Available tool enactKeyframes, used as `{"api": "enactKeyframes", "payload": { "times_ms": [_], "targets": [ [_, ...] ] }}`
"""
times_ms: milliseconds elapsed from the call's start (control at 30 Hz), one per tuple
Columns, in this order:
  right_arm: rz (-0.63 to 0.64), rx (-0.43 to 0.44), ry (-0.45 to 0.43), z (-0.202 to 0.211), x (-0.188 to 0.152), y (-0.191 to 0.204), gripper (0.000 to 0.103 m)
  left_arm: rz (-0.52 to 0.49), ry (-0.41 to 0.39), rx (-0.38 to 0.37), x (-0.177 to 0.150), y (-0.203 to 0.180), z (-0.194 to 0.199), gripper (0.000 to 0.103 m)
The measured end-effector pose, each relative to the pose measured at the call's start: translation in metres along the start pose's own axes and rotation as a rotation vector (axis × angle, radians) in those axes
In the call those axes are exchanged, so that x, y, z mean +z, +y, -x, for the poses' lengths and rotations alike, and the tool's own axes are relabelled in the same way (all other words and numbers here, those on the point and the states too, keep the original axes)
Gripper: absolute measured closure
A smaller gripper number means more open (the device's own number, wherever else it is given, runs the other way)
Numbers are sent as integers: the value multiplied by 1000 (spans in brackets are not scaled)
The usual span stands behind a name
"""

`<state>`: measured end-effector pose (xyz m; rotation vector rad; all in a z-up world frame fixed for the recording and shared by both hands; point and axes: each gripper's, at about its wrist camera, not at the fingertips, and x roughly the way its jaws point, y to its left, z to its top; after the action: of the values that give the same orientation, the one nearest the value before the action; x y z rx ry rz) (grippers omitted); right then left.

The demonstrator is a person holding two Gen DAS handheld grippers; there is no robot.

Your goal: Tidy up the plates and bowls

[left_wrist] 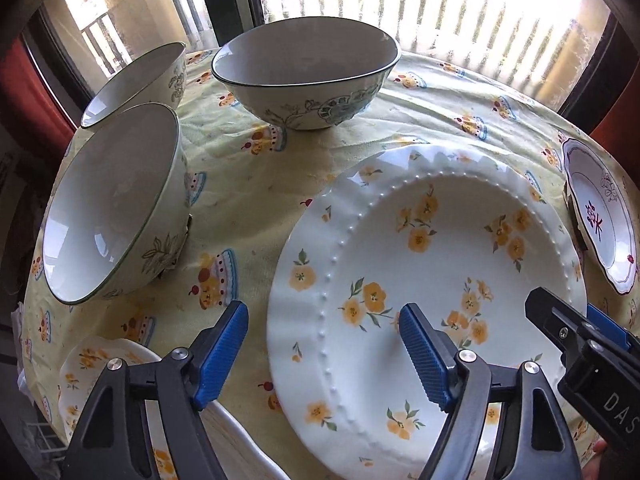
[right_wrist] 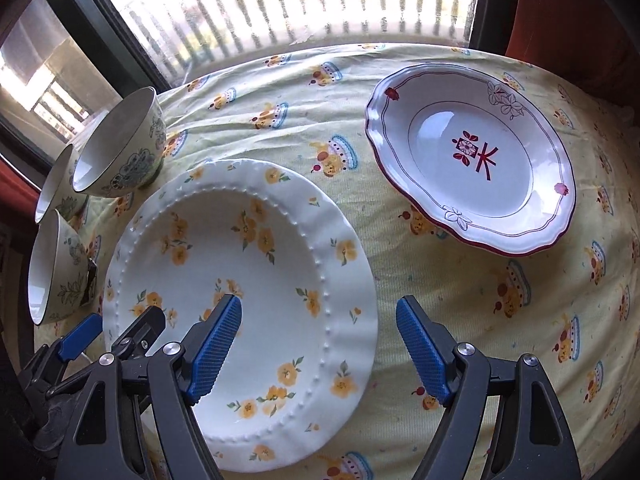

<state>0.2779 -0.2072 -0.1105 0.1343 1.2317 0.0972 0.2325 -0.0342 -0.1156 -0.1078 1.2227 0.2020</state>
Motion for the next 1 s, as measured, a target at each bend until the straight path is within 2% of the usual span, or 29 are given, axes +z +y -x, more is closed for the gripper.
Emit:
{"api": "enactKeyframes", "payload": {
  "times_ms": [200,267,433,700,1000],
  "targets": [
    [-45,3,8,-15,7,0,21,-21,-3,-18,4,-10,-3,27],
    [-66,5,27,-18,6,-1,31,-19,-2,-18,4,-10,-2,27],
    [-65,-25,38,-20,3,-2,42,-56,12,-24,3,-12,-2,28],
    [-58,-51,50,-7,-19,-16,42,-121,60,-60,-18,-33,1,30],
    [-94,-74,91,15,-65,-45,42,-212,102,-93,-57,-51,9,30]
  ]
}}
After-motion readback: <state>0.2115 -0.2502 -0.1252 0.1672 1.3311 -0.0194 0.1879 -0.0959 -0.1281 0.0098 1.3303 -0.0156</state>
